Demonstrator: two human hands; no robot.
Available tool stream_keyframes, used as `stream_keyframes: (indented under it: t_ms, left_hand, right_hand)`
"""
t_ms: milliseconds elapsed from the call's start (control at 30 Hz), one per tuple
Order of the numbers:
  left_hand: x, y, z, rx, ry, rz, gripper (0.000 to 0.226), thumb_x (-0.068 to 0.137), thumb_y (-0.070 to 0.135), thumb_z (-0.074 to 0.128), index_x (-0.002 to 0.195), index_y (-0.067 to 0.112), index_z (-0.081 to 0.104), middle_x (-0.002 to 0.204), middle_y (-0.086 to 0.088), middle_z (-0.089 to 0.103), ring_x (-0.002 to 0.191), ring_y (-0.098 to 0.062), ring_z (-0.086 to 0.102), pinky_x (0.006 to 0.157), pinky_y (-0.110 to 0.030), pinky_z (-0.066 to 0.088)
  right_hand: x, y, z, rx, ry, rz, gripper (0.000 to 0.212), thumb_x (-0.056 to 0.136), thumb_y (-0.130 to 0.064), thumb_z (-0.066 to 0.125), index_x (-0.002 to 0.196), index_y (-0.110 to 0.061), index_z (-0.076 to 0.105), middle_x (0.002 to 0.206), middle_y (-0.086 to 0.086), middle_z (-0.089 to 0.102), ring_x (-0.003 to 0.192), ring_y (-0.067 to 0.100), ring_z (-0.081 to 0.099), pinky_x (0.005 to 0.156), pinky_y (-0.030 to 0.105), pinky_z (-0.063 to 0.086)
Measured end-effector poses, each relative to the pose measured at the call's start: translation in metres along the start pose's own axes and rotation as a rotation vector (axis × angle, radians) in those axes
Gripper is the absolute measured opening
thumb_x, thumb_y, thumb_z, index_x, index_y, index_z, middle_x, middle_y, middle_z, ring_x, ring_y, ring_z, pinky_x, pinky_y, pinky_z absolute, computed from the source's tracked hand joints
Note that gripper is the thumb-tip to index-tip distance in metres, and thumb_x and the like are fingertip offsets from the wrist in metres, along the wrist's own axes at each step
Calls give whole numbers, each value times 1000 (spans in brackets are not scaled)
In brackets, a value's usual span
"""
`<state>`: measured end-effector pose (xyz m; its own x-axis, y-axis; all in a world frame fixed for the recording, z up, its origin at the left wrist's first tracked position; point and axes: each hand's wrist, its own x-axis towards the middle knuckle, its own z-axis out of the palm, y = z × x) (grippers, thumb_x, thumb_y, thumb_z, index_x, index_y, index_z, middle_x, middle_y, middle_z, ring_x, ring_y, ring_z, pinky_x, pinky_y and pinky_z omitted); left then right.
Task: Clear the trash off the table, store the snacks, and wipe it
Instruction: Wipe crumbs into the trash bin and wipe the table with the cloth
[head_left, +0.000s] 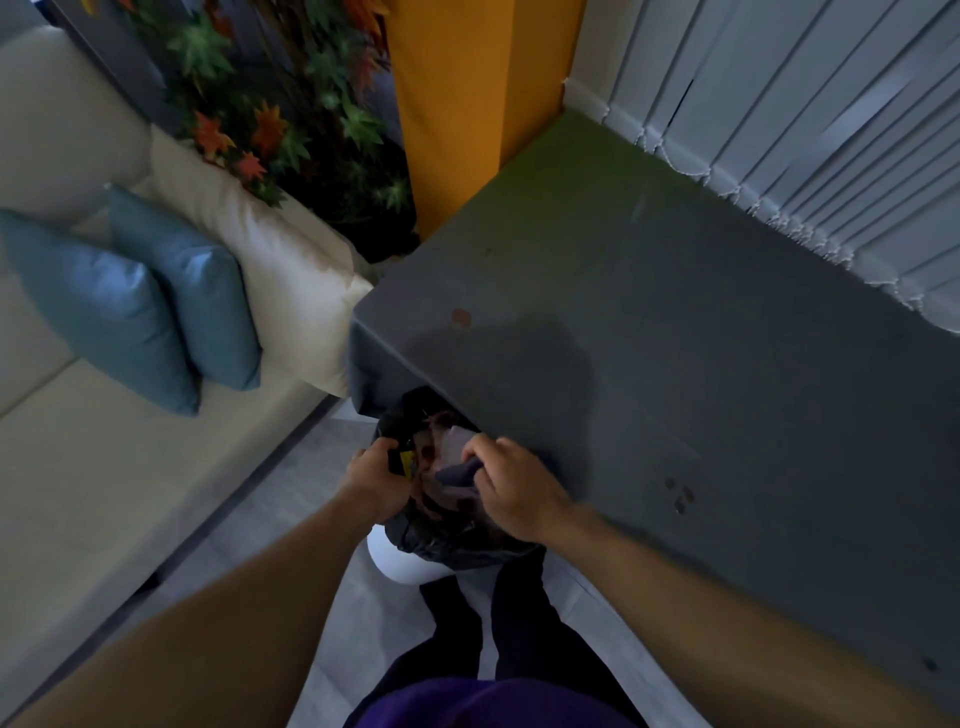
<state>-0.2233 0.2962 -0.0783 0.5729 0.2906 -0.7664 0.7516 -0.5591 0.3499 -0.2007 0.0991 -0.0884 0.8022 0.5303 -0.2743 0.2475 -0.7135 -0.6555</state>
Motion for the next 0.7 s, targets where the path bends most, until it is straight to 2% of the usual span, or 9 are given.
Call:
stream_keyframes:
  t_ms: [100,167,233,267,367,467,567,633,700]
  left_hand:
    - [1,-1,0,-23,0,-6,68,86,14,61,148,25,36,139,-14,39,118,-36,51,91,-45,56]
    - [1,-3,-1,-23,-4,-12,69,85,12,63,148,25,36,138,-14,39,117,-37,51,90,-46,56]
    - [2,-4,-1,-20,-10,-10,70,84,11,63,147,25,36,137,-14,40,117,-37,51,89,-47,56]
    - [2,-4,-2,-23,-15,-13,70,84,10,63,147,25,36,137,-14,39,117,-38,51,89,-47,56]
    - [4,-4,-3,-33,-26,-25,70,85,7,62,147,26,36,139,-13,37,119,-38,50,90,-47,56]
    - [5,-4,-2,-11,-32,-17,71,86,8,61,148,26,34,139,-14,38,119,-37,50,91,-46,56]
    - [6,-4,-2,-14,-36,-18,70,86,10,61,148,27,34,140,-14,37,119,-37,50,94,-47,54]
    - [6,-3,-2,-24,-30,-14,69,86,13,61,148,26,34,139,-15,39,117,-38,52,94,-47,54]
    - [6,-3,-2,-27,-27,-11,69,86,14,62,148,26,34,137,-15,40,115,-39,53,93,-47,55]
  right_hand:
    - [2,-2,1,-65,-81,44,30,94,-28,52,118,-11,50,118,14,56,106,30,53,90,41,47]
    - [4,0,0,-173,-187,45,35,86,-20,65,115,-9,50,120,14,54,111,32,52,89,38,46]
    - [6,-3,-4,-265,-209,81,26,86,-13,64,109,-8,54,116,16,58,108,36,57,81,39,47]
    - [8,-3,-6,-304,-178,115,22,90,-17,63,108,-7,58,114,17,61,105,37,60,78,39,48]
    - [9,-6,-11,-407,-124,163,31,99,-35,53,111,-7,62,109,18,65,100,36,64,73,38,47]
    - [7,-8,-13,-406,-197,110,24,91,-15,62,114,-9,57,116,17,61,107,36,60,79,39,48]
    - [5,-12,-13,-392,-208,159,23,90,-18,60,110,-8,60,113,19,63,104,38,62,73,36,45]
    - [4,-12,-11,-374,-197,157,24,94,-19,57,116,-9,62,116,18,63,107,37,61,80,39,49]
    - [3,-10,-11,-328,-251,126,27,91,-7,58,117,-10,64,115,19,64,106,37,61,83,39,50]
